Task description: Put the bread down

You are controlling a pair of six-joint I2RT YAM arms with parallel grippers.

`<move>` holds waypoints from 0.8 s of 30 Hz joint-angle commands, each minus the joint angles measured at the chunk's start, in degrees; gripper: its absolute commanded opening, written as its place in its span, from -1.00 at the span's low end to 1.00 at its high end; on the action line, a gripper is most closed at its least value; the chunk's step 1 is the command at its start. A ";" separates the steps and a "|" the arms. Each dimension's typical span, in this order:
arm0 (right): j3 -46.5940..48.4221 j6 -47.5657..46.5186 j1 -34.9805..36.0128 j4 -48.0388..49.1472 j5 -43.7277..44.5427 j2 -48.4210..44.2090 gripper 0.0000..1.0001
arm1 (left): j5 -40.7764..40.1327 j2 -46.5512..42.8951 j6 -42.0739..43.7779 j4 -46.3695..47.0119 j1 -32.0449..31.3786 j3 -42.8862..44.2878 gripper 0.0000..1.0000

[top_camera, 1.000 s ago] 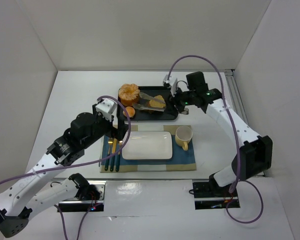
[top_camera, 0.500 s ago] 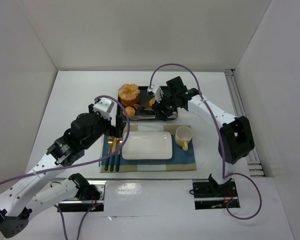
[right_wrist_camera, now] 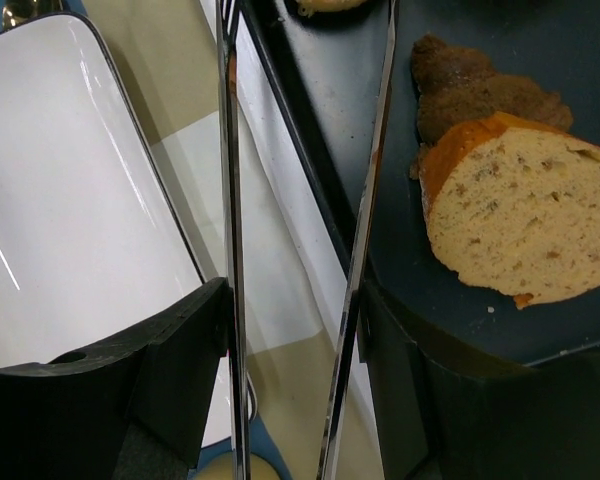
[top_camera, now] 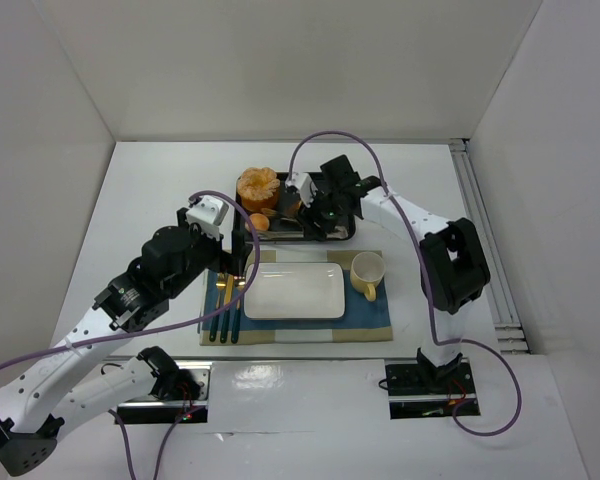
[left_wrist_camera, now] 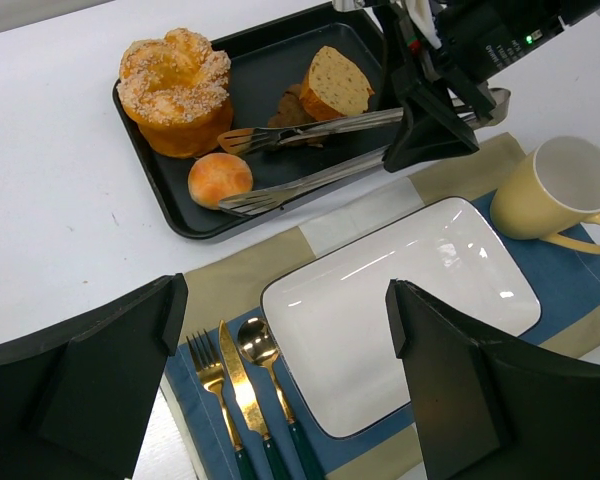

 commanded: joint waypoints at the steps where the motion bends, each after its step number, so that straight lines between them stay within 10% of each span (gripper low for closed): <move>1: 3.63 -0.53 1.24 3.16 -0.08 0.83 0.24 | 0.20 -0.72 -0.21 2.68 -0.17 0.12 1.00; 20: 8.90 0.61 3.35 2.02 5.80 6.19 0.24 | 0.20 -0.19 -0.21 2.68 -0.17 0.12 1.00; 24: 8.90 1.14 3.88 1.49 6.33 6.72 -0.12 | 0.20 -0.19 -0.21 2.68 -0.17 0.12 1.00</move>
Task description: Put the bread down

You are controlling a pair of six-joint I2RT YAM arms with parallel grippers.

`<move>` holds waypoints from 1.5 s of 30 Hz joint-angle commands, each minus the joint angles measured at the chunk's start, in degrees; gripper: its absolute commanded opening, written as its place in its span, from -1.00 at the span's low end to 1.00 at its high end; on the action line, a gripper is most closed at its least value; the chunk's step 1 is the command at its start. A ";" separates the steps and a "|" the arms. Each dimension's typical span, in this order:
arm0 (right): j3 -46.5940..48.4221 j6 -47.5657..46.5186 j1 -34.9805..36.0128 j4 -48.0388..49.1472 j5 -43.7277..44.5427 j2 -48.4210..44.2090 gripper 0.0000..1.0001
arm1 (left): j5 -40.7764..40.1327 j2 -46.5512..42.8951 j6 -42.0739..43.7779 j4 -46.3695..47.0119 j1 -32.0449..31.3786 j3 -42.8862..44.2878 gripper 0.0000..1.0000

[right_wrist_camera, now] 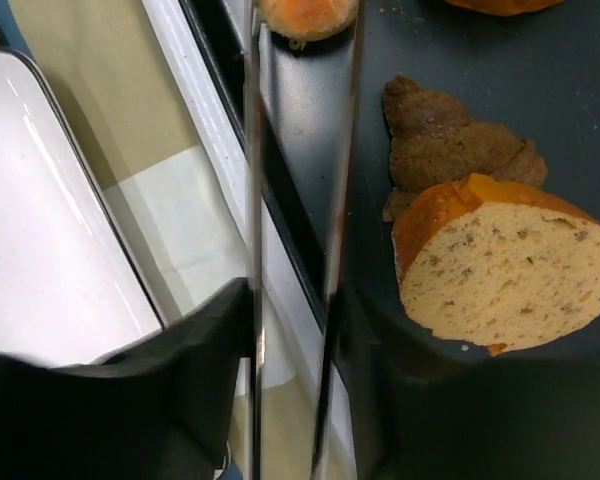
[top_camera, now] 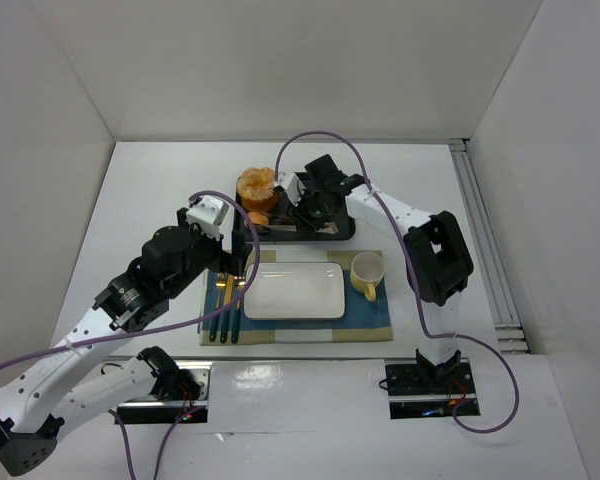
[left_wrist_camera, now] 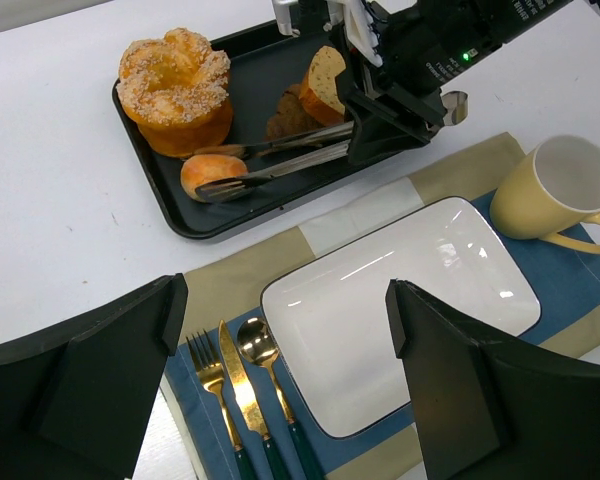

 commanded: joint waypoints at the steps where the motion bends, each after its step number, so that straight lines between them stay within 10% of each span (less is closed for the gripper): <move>1: 2.94 0.97 0.93 0.66 0.91 -0.38 -0.33 | 0.14 -0.21 -0.19 2.66 -0.17 0.12 1.00; 29: -21.23 -17.40 -2.68 -24.12 -13.41 -32.99 -0.50 | 0.14 -0.21 -0.19 2.66 -0.17 0.12 1.00; 37: -21.76 -17.40 -2.68 -25.18 -12.36 -32.47 0.15 | -0.39 -0.21 -0.19 2.66 -0.17 -0.41 1.00; 45: -21.76 -17.40 -2.15 -25.18 -11.83 -34.14 0.32 | -0.39 -0.21 -0.19 2.66 -0.17 -0.41 1.00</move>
